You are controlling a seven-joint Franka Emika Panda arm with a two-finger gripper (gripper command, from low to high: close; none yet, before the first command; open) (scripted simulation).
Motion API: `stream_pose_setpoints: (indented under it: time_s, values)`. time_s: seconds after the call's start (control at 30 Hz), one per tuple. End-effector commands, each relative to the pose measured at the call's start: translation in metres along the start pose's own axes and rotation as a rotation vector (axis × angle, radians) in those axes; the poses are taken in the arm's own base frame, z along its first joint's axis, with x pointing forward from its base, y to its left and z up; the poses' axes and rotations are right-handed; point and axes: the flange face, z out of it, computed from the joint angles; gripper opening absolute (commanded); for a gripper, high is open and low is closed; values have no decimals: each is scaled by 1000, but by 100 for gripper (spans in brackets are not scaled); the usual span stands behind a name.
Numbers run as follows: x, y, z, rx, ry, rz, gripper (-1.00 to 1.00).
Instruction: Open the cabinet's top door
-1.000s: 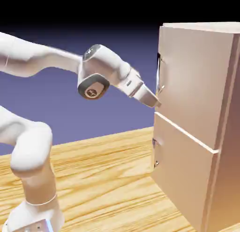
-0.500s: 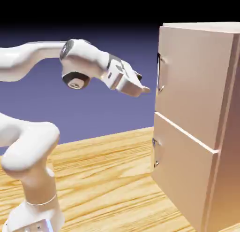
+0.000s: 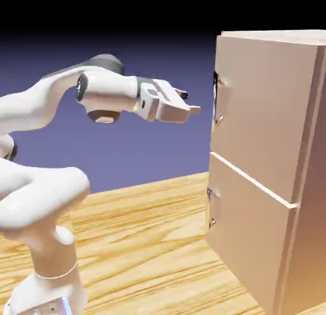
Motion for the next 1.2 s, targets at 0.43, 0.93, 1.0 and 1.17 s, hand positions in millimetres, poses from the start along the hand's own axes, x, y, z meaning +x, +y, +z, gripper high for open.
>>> stream_pose_setpoints:
  time_s: [0.43, 0.93, 1.0, 1.17]
  values:
    - [-13, 7, 72, 124, 86, -144, 0]
    - [26, 49, 5, 315, -138, -164, -100]
    - [32, 55, -3, 338, -165, -166, -100]
    - [45, 68, -19, 385, -220, -171, -100]
